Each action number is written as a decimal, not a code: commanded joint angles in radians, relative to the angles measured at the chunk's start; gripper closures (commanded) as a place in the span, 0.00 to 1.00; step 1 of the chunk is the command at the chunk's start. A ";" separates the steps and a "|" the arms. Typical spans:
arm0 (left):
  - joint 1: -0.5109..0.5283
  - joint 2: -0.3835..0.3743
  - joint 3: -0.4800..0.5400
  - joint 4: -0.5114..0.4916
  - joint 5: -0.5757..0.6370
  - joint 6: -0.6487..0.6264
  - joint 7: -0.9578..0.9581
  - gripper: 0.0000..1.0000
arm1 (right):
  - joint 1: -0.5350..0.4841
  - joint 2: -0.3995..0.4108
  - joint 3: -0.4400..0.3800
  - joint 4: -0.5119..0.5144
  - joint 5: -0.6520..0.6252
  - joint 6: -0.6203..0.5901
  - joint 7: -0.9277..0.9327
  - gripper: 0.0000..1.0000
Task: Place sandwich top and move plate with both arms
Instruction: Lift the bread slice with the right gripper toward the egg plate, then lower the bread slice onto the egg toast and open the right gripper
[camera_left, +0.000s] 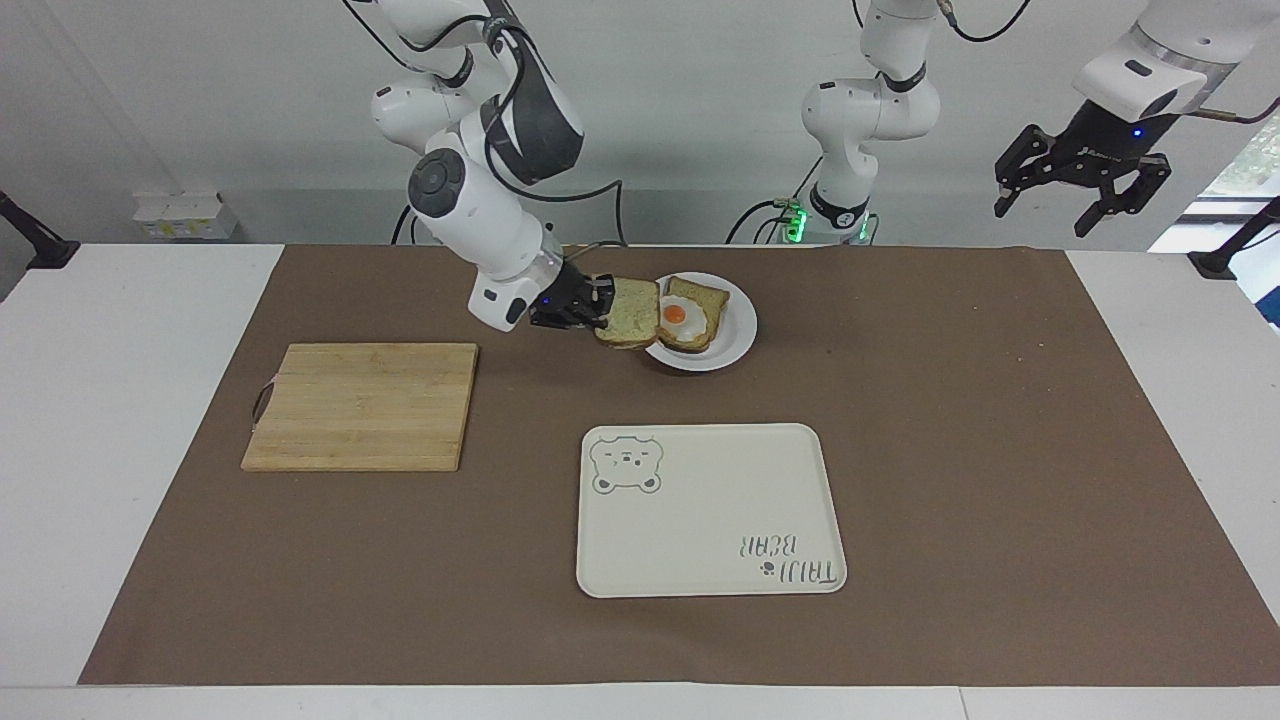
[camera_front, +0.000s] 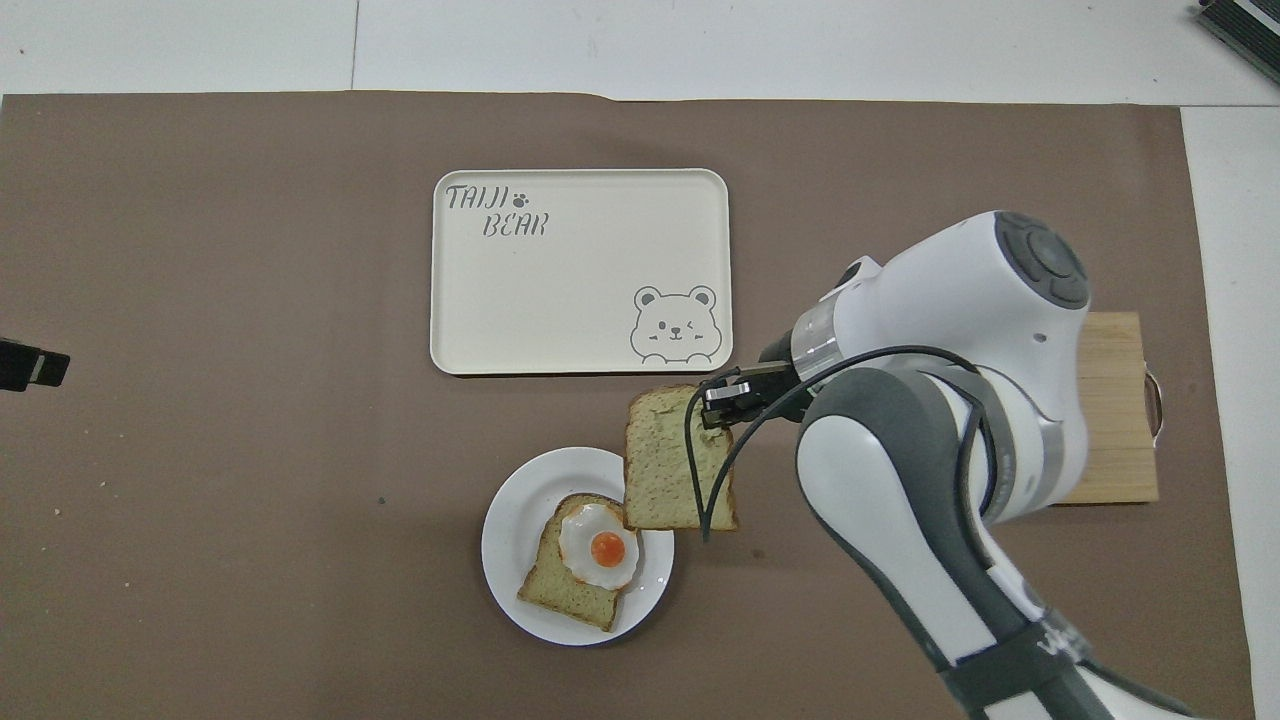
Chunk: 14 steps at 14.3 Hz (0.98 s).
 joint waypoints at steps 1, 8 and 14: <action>-0.005 -0.026 0.002 -0.027 0.018 -0.003 -0.002 0.00 | 0.067 0.020 -0.007 -0.010 0.070 0.038 0.013 1.00; -0.005 -0.024 0.002 -0.027 0.018 -0.003 -0.002 0.00 | 0.214 0.089 -0.005 -0.044 0.071 0.198 0.092 1.00; -0.005 -0.026 0.002 -0.027 0.018 -0.003 -0.002 0.00 | 0.234 0.114 -0.005 -0.117 0.070 0.246 0.063 1.00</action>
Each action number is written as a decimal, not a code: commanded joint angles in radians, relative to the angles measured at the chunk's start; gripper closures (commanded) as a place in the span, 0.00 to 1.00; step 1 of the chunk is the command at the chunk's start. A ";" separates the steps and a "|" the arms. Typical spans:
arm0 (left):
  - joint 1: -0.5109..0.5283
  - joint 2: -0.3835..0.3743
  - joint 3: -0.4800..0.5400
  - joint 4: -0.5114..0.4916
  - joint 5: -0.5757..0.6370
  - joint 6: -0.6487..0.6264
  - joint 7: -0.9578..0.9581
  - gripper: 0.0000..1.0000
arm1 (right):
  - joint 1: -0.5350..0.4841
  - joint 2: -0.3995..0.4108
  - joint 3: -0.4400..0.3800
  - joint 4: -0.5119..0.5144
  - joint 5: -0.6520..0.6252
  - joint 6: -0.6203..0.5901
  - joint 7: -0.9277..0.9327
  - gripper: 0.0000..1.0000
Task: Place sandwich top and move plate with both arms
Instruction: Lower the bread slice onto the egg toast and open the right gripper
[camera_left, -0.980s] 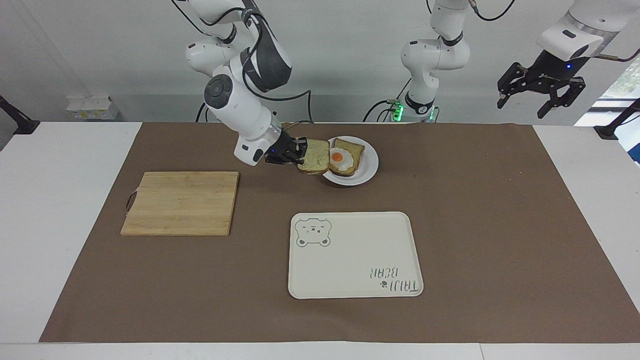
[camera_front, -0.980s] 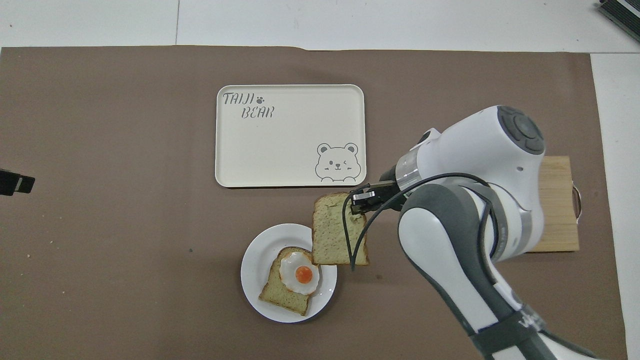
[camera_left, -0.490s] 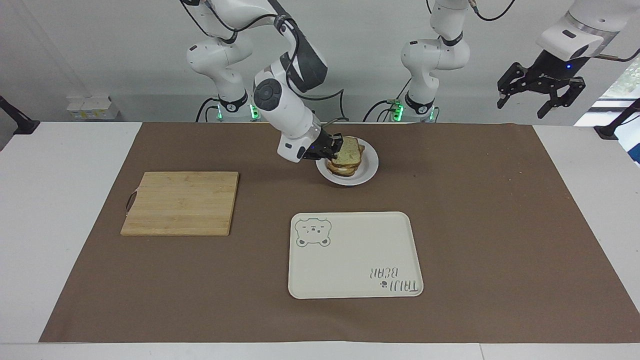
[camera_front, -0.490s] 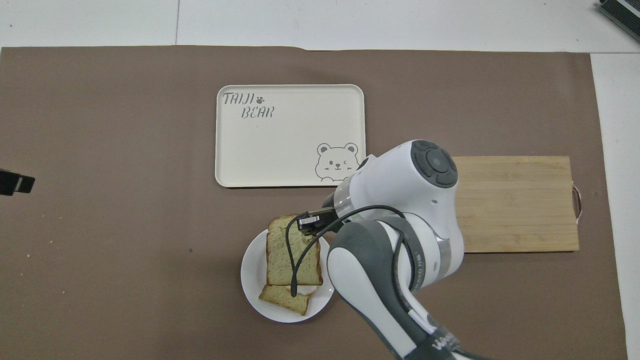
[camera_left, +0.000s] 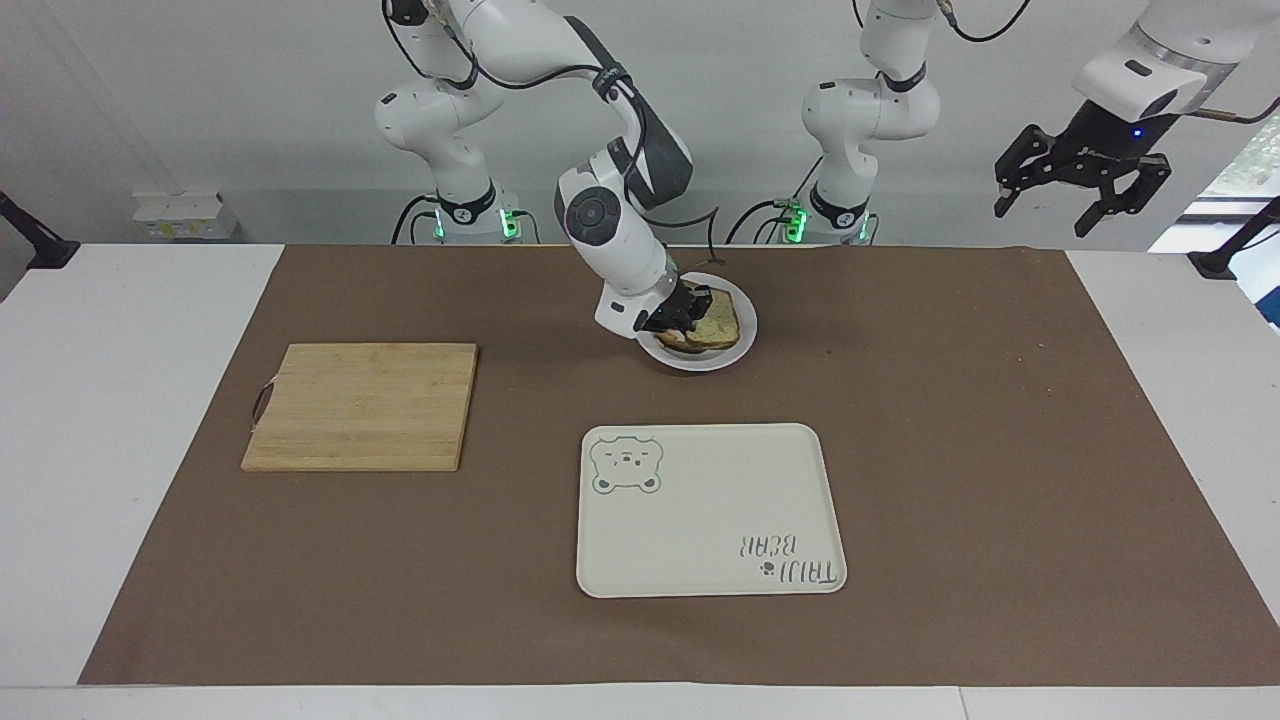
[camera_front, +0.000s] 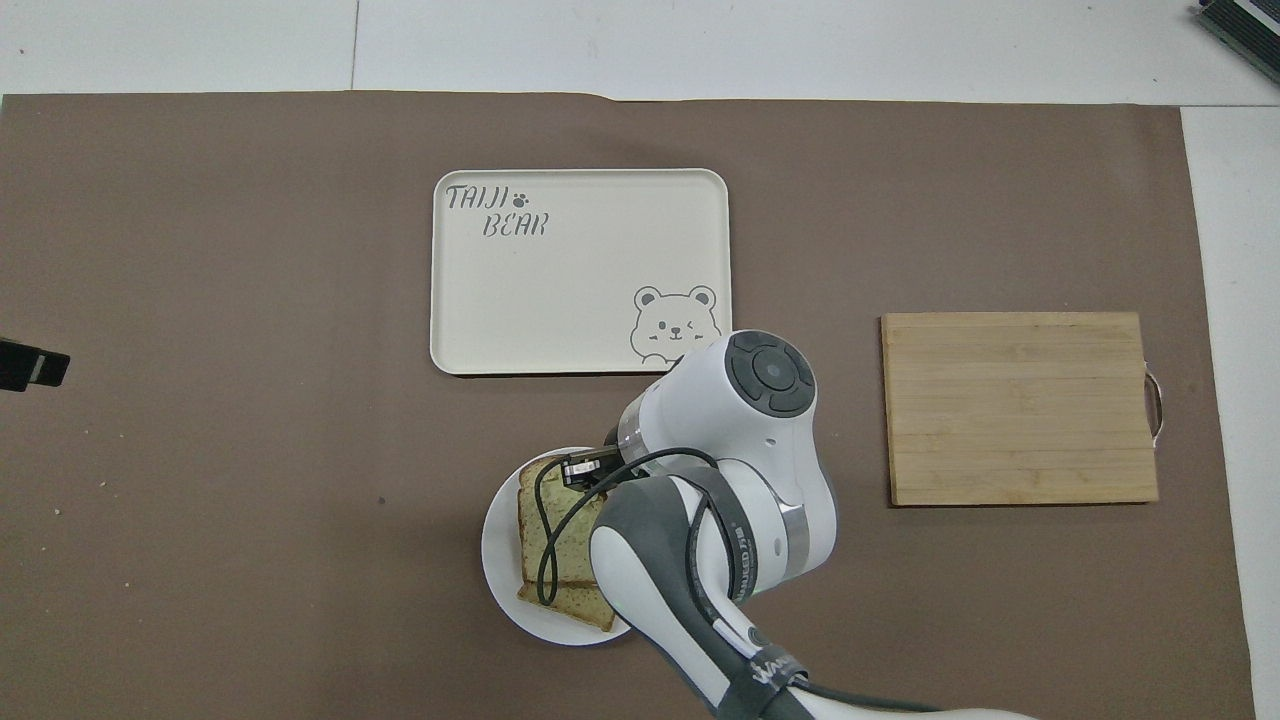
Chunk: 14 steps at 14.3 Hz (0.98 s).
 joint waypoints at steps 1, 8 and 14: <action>-0.005 -0.026 0.002 -0.027 0.018 -0.003 -0.002 0.00 | 0.001 -0.012 -0.003 -0.041 0.025 0.035 -0.018 1.00; -0.005 -0.026 0.002 -0.027 0.018 -0.003 -0.002 0.00 | -0.001 0.017 -0.003 -0.038 0.025 0.097 -0.012 0.00; -0.005 -0.026 0.002 -0.027 0.018 -0.003 -0.002 0.00 | 0.001 0.023 -0.003 -0.026 0.006 0.103 -0.012 0.00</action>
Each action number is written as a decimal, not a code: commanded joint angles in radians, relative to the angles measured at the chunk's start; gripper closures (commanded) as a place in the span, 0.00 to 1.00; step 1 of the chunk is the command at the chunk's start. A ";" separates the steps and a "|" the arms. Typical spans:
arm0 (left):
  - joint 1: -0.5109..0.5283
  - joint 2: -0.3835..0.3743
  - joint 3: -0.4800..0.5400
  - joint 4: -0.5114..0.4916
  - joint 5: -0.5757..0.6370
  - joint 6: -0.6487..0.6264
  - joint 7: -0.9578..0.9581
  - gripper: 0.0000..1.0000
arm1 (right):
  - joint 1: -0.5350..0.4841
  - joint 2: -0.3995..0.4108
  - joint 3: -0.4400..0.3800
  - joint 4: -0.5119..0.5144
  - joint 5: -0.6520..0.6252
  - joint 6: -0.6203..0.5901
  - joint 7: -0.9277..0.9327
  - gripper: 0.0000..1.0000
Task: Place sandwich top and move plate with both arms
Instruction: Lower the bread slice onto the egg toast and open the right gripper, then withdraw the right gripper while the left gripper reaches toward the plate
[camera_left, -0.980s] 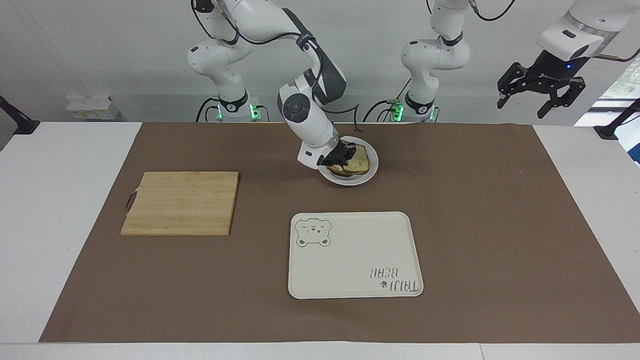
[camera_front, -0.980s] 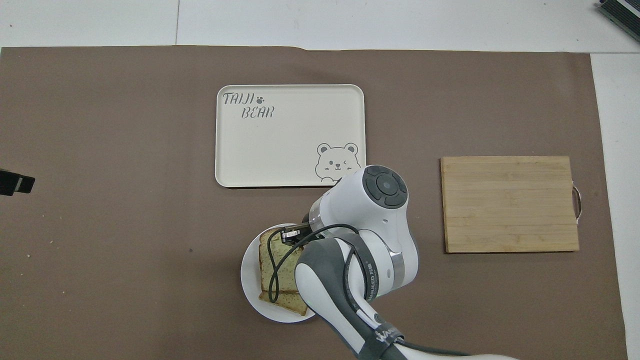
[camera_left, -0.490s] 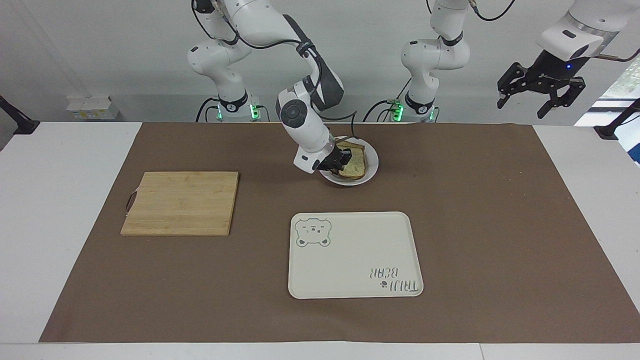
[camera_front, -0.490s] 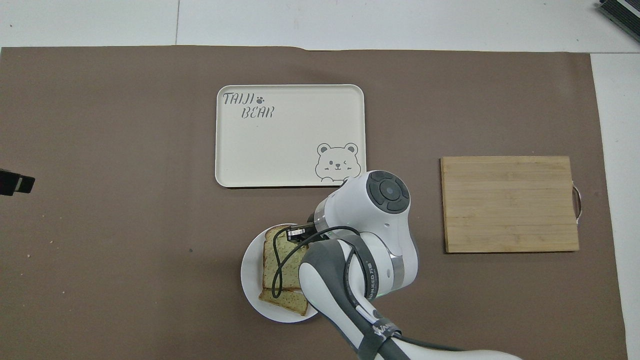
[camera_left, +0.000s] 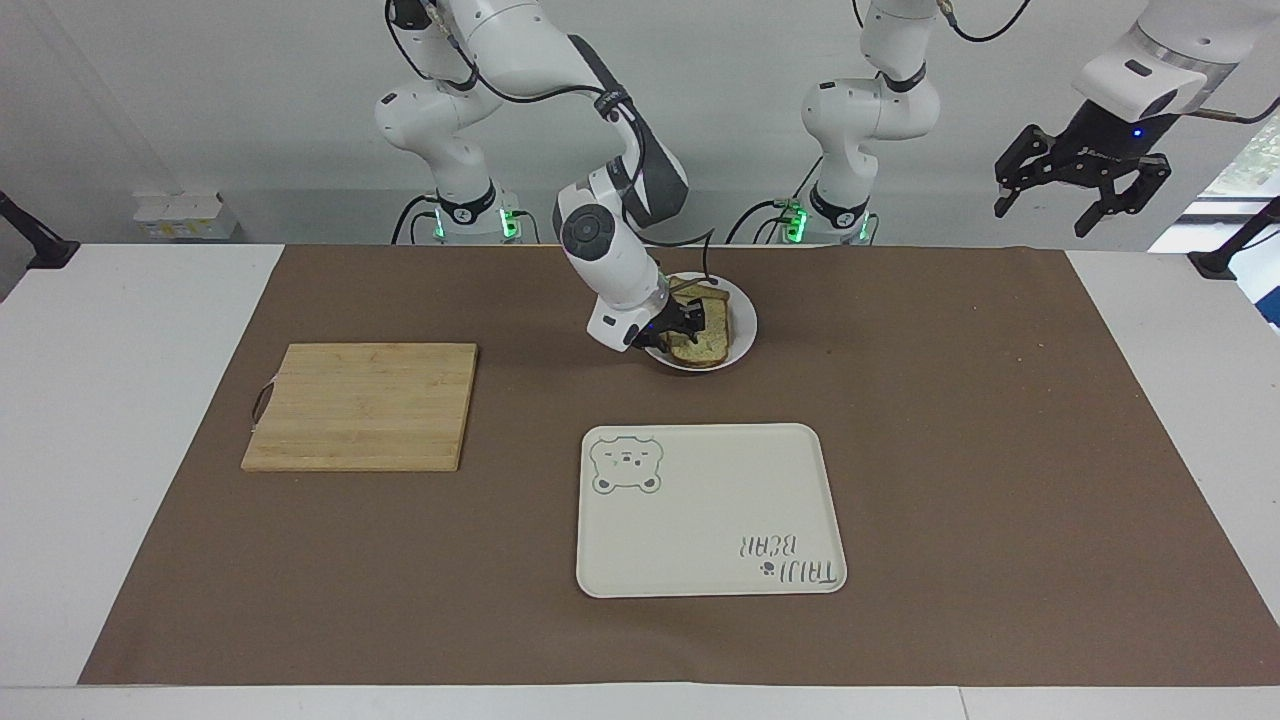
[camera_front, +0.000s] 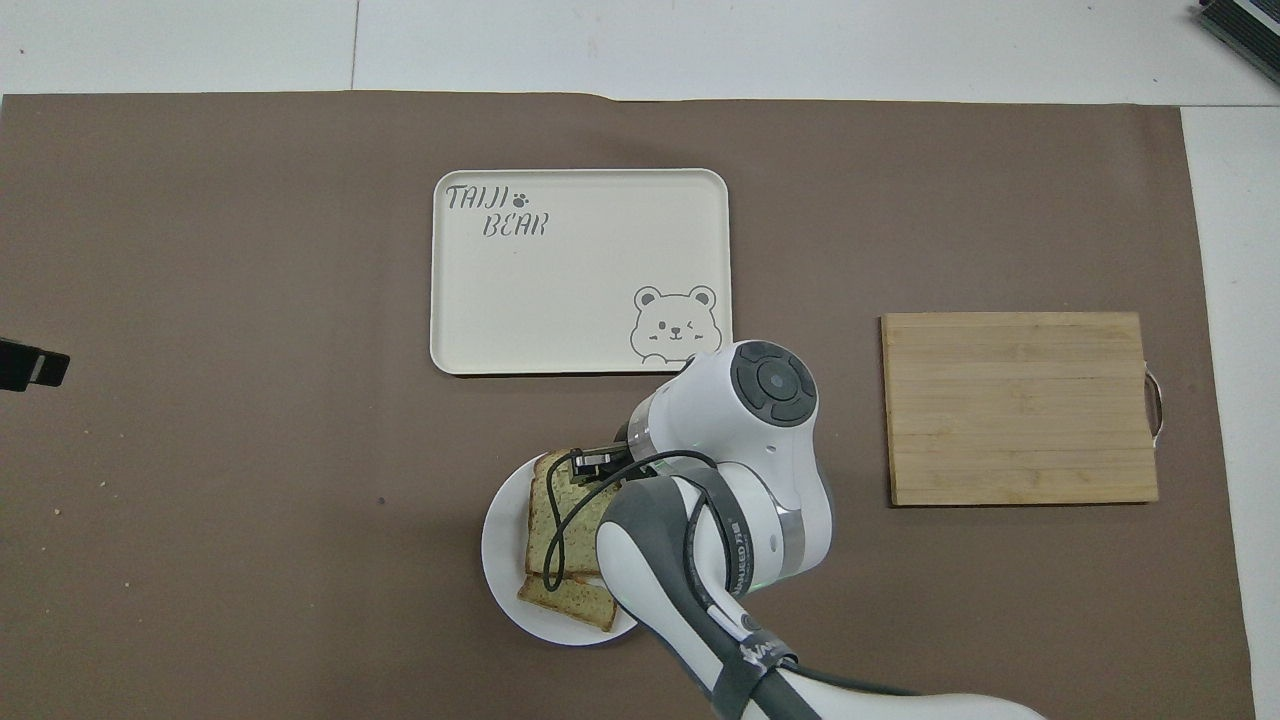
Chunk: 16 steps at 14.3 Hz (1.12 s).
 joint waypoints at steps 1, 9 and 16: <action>-0.005 -0.026 0.002 -0.027 0.018 -0.003 -0.002 0.00 | 0.001 0.006 0.000 0.006 0.005 0.020 -0.011 0.00; -0.005 -0.026 0.002 -0.027 0.018 -0.003 -0.002 0.00 | -0.011 -0.075 -0.017 0.018 -0.296 0.008 0.047 0.00; -0.002 -0.030 0.003 -0.027 0.018 -0.037 -0.002 0.00 | -0.182 -0.171 -0.016 0.092 -0.445 -0.191 0.038 0.00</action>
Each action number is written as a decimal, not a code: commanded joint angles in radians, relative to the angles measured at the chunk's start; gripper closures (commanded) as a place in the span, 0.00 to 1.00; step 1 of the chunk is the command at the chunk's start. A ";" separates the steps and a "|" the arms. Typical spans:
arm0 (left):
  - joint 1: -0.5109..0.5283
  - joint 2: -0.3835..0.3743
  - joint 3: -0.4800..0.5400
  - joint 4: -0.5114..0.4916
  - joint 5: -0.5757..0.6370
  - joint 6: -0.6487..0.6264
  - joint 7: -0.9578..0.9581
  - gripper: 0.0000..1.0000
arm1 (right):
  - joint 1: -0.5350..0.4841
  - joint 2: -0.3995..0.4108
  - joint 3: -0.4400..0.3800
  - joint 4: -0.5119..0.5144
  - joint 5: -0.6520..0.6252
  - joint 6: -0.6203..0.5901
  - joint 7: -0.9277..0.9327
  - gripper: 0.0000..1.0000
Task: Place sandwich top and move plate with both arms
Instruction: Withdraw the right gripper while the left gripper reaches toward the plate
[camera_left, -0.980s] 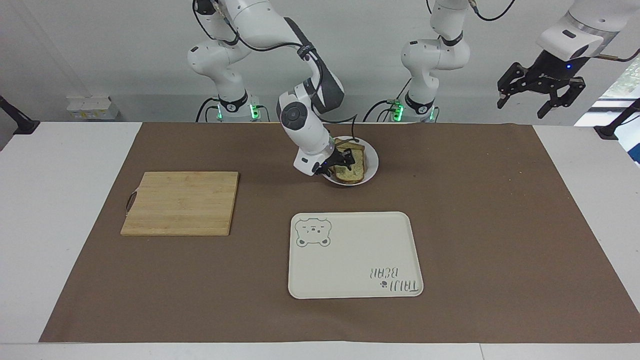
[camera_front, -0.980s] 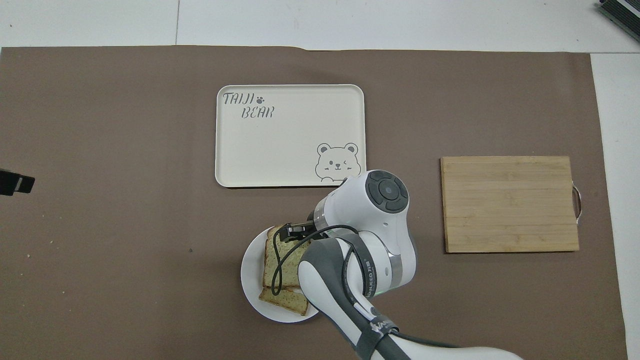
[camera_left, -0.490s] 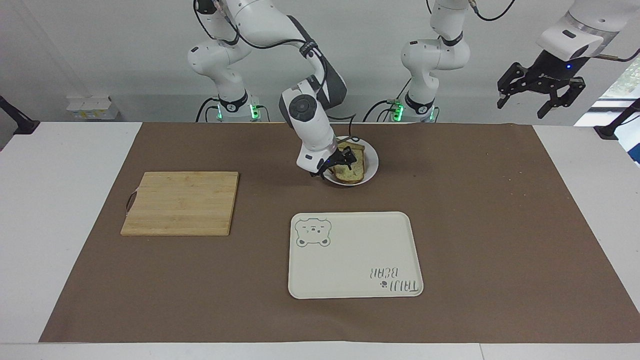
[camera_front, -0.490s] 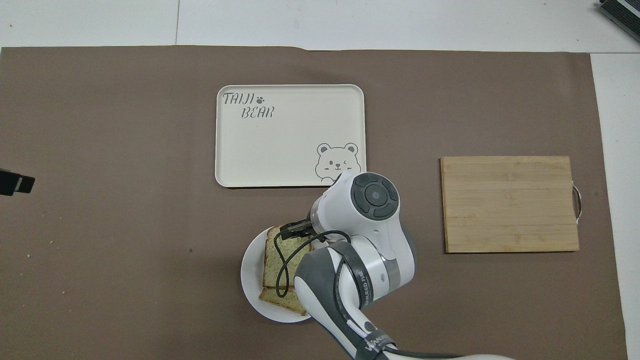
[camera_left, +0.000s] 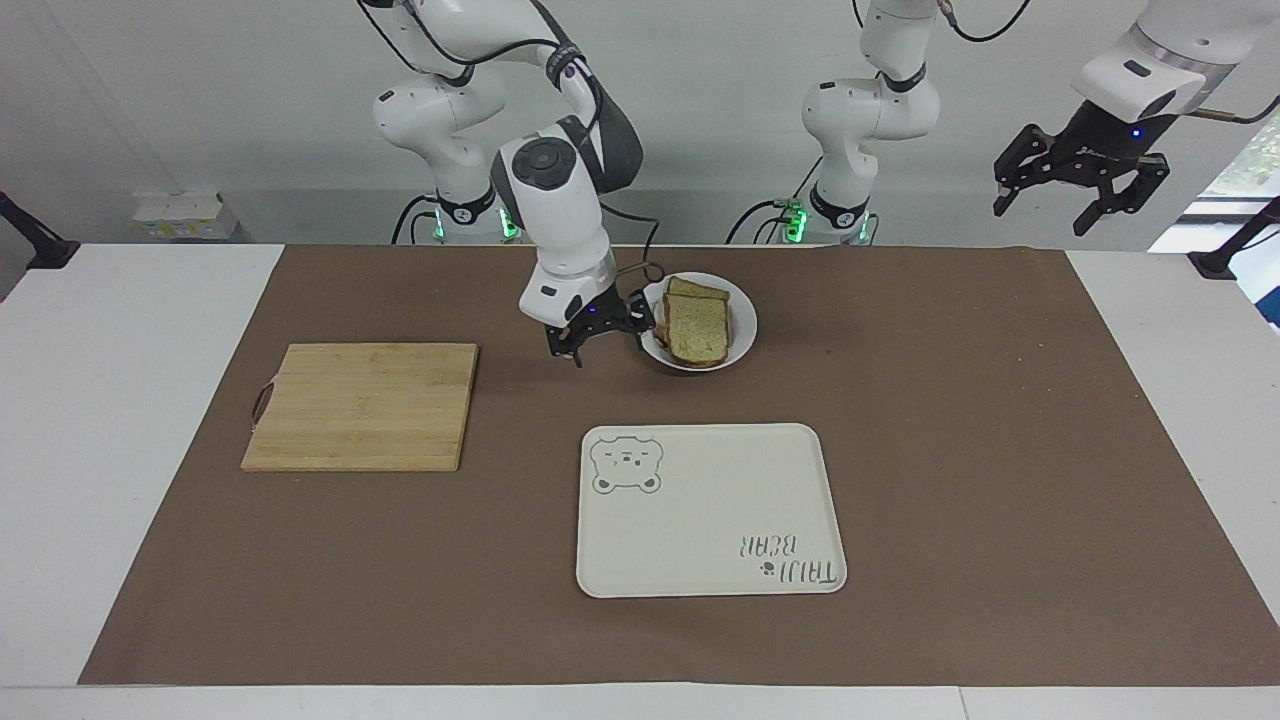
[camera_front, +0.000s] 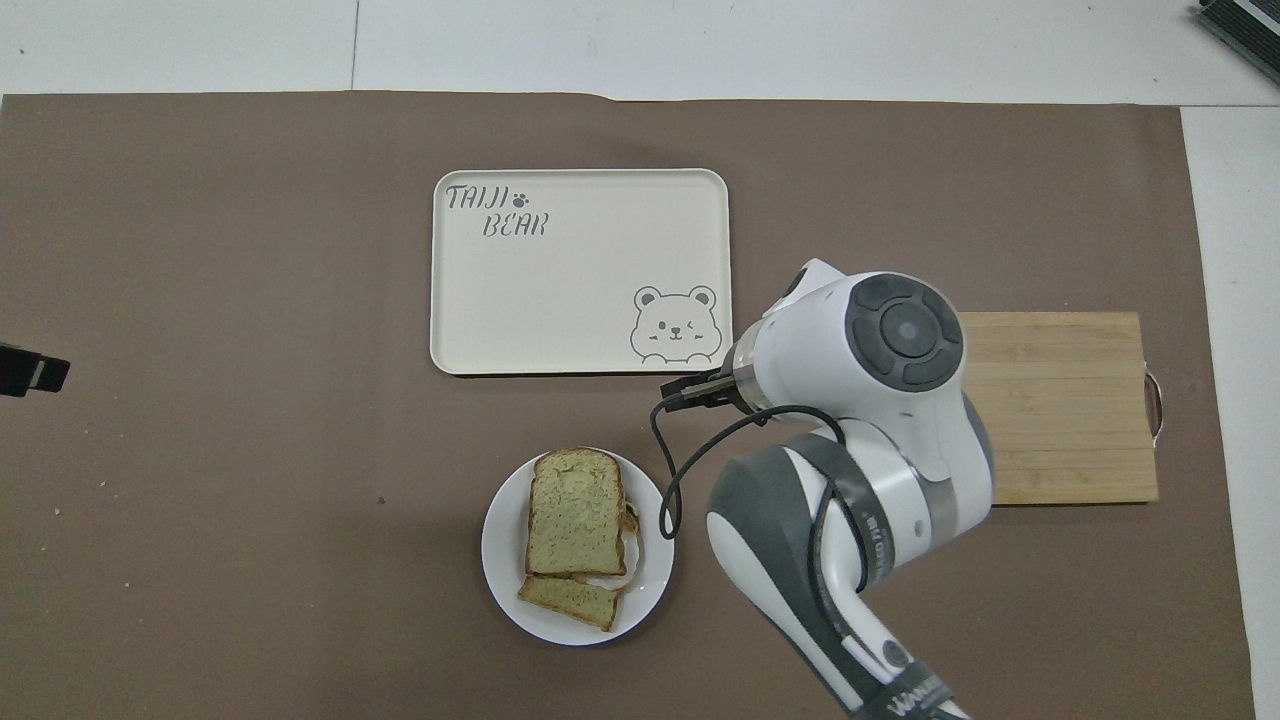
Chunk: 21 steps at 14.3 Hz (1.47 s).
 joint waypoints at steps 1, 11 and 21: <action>-0.002 -0.029 0.002 -0.027 0.018 -0.029 -0.002 0.00 | -0.038 -0.030 0.010 0.018 -0.025 -0.096 0.011 0.00; -0.022 -0.051 -0.012 -0.068 -0.045 -0.032 -0.002 0.00 | -0.308 -0.119 0.011 0.019 -0.112 -0.337 -0.040 0.00; -0.074 -0.244 -0.015 -0.658 -0.390 0.320 0.007 0.00 | -0.420 -0.193 -0.002 0.147 -0.207 -0.380 -0.170 0.00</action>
